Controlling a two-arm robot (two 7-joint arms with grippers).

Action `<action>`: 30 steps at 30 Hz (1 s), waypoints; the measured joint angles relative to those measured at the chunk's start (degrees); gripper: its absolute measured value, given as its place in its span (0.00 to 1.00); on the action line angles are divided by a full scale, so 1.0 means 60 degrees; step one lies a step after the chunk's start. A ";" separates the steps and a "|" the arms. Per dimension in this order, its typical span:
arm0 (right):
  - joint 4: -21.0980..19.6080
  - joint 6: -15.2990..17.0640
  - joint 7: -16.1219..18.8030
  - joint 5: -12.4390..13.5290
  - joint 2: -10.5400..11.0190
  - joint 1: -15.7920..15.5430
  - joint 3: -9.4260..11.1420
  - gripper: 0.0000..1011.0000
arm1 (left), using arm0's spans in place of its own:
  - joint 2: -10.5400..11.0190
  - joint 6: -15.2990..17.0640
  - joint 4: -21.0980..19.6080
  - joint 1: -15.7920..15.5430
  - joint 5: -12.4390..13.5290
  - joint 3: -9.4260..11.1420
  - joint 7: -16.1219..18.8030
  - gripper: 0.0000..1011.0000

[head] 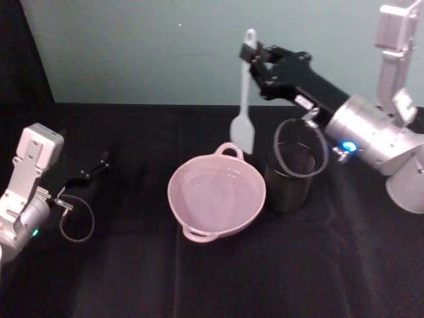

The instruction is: Use the one hand to pick up the spoon and stir the clear water in the bowl.

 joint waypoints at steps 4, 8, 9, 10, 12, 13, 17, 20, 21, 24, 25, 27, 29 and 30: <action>-0.0113 0.0024 -0.0179 0.0071 0.0277 -0.0135 0.0277 0.12 | 0.0000 0.0000 0.0001 -0.0001 0.0001 0.0000 0.0000 1.00; -0.0148 0.0015 -0.0339 0.0131 0.0520 -0.0357 0.0576 0.12 | 0.0000 0.0000 0.0000 -0.0001 0.0000 0.0000 0.0000 1.00; -0.0133 -0.0007 -0.0389 0.0172 0.0596 -0.0457 0.0691 0.12 | 0.0000 0.0000 0.0000 -0.0001 0.0000 -0.0001 0.0000 1.00; -0.0115 -0.0021 -0.0413 0.0186 0.0624 -0.0499 0.0743 0.12 | 0.0000 -0.0001 0.0000 -0.0001 0.0000 0.0000 0.0000 1.00; -0.0013 -0.0069 -0.0466 0.0243 0.0679 -0.0627 0.0881 0.12 | 0.0000 0.0000 0.0000 -0.0001 0.0000 0.0000 0.0000 1.00; 0.0031 -0.0089 -0.0478 0.0259 0.0687 -0.0665 0.0916 0.12 | 0.0000 0.0000 0.0001 -0.0001 0.0000 0.0000 0.0000 1.00; 0.0323 -0.0185 -0.0490 0.0367 0.0674 -0.0827 0.1052 0.12 | 0.0000 0.0000 0.0000 0.0000 0.0000 0.0000 0.0000 1.00; 0.0623 -0.0313 -0.0482 0.0408 0.0567 -0.0917 0.1072 0.12 | 0.0000 -0.0001 0.0000 0.0000 0.0000 -0.0001 0.0000 1.00; 0.0677 -0.0332 -0.0482 0.0422 0.0535 -0.0932 0.1072 0.12 | 0.0000 0.0000 0.0000 0.0000 0.0000 -0.0001 0.0000 1.00; 0.0946 -0.0437 -0.0440 0.0522 0.0368 -0.0986 0.1068 0.12 | 0.0000 0.0000 0.0000 0.0000 0.0000 0.0000 0.0000 1.00; 0.0946 -0.0437 -0.0440 0.0522 0.0368 -0.0986 0.1068 0.12 | 0.0000 0.0000 0.0001 -0.0001 0.0001 0.0000 0.0000 1.00; 0.1229 -0.0565 -0.0368 0.0699 0.0176 -0.1044 0.1092 0.12 | 0.0000 0.0000 0.0000 -0.0001 0.0000 0.0000 0.0000 1.00; 0.1403 -0.0636 -0.0327 0.0830 0.0060 -0.1080 0.1124 0.12 | 0.0000 0.0000 0.0001 0.0000 0.0000 -0.0001 0.0000 1.00; 0.1510 -0.0691 -0.0284 0.0921 -0.0025 -0.1105 0.1150 0.12 | 0.0000 0.0000 0.0000 -0.0001 0.0000 -0.0001 0.0000 1.00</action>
